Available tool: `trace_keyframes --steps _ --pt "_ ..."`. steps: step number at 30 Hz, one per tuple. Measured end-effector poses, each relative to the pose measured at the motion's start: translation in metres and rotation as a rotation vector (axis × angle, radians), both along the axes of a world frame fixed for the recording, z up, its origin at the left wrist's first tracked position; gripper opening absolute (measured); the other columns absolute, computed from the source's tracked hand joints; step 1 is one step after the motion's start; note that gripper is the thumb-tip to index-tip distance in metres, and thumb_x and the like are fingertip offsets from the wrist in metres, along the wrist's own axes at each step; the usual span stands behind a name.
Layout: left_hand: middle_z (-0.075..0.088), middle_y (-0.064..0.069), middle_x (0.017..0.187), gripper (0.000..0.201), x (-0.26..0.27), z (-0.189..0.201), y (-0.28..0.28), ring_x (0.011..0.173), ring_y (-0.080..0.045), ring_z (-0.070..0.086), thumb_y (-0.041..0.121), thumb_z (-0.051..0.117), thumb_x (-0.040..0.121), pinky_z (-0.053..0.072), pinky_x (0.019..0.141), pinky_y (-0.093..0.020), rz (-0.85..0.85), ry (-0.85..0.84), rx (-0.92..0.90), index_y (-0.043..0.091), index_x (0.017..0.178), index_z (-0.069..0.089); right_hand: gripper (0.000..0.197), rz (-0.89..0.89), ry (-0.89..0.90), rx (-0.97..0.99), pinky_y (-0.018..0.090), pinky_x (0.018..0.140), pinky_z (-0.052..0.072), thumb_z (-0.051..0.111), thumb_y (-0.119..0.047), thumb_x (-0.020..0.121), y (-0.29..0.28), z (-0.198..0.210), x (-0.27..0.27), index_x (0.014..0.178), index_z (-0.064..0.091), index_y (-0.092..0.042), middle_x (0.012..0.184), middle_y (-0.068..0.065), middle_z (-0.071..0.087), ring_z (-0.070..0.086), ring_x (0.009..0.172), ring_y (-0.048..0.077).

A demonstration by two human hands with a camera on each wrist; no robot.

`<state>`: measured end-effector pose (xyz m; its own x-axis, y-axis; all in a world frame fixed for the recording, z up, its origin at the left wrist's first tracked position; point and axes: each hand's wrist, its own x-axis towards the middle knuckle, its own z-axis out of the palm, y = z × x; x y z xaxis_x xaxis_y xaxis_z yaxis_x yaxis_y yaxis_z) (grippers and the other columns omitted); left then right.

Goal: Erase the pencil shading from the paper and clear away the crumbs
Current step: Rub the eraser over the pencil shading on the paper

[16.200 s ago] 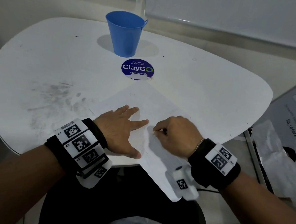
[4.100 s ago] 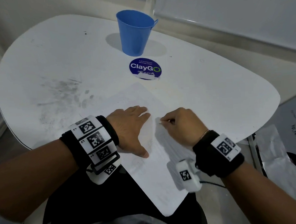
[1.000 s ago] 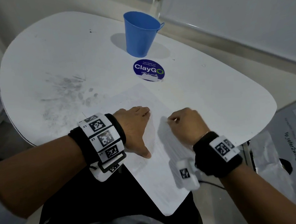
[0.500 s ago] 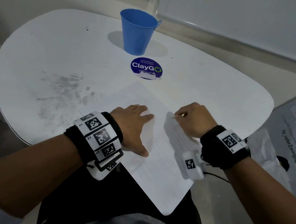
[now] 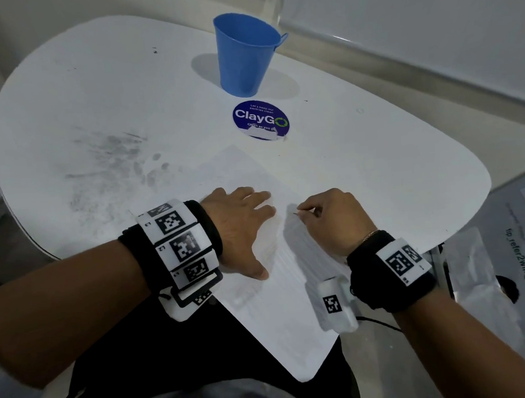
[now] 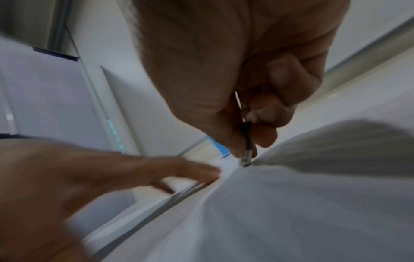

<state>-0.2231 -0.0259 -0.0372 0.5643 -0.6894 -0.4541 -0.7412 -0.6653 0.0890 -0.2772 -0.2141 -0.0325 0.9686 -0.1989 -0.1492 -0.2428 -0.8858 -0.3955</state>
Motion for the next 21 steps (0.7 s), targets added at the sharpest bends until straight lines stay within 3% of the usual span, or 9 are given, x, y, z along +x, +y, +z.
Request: trace_keyframes --steps 4,7,12,16,21 --pt "-0.004 0.010 0.169 0.113 0.001 -0.001 0.000 0.155 -0.016 -0.002 0.079 0.063 0.074 0.019 0.122 -0.046 0.031 0.019 -0.047 0.027 0.159 0.011 0.022 0.130 0.041 -0.037 0.035 0.078 0.055 0.059 -0.027 0.095 0.012 0.003 -0.006 0.093 0.078 -0.016 0.086 0.000 0.075 0.066 0.080 0.019" --pt "-0.006 0.010 0.169 0.117 0.001 0.000 0.000 0.155 -0.016 -0.004 0.079 0.063 0.073 0.019 0.123 -0.046 0.035 0.021 -0.045 0.025 0.160 0.006 0.019 -0.003 0.022 -0.047 0.032 0.087 0.052 0.060 -0.026 0.094 -0.003 0.010 0.014 0.099 0.077 -0.019 0.101 -0.001 0.074 0.066 0.095 0.020" --pt "-0.003 0.009 0.169 0.118 0.000 -0.001 0.000 0.155 -0.016 -0.001 0.080 0.063 0.073 0.022 0.121 -0.046 0.031 -0.004 -0.049 0.022 0.160 0.008 0.021 0.150 0.063 -0.075 0.035 0.081 0.054 0.057 -0.023 0.094 0.018 0.007 -0.001 0.093 0.077 -0.016 0.088 -0.001 0.075 0.066 0.084 0.021" --pt "-0.002 0.010 0.168 0.119 -0.001 -0.002 0.001 0.155 -0.017 0.000 0.081 0.063 0.071 0.022 0.121 -0.046 0.021 -0.020 -0.058 0.022 0.160 0.009 0.020 0.005 0.025 -0.085 0.034 0.084 0.053 0.058 -0.024 0.093 0.001 0.010 0.017 0.096 0.078 -0.019 0.096 -0.001 0.074 0.066 0.093 0.023" --pt "-0.002 0.011 0.168 0.118 0.000 -0.001 0.000 0.154 -0.017 0.000 0.081 0.063 0.071 0.022 0.121 -0.046 0.026 -0.013 -0.044 0.024 0.160 0.010 0.022 0.137 0.059 -0.106 0.034 0.077 0.054 0.056 -0.022 0.092 0.019 0.006 0.005 0.091 0.078 -0.018 0.086 0.000 0.074 0.065 0.083 0.023"
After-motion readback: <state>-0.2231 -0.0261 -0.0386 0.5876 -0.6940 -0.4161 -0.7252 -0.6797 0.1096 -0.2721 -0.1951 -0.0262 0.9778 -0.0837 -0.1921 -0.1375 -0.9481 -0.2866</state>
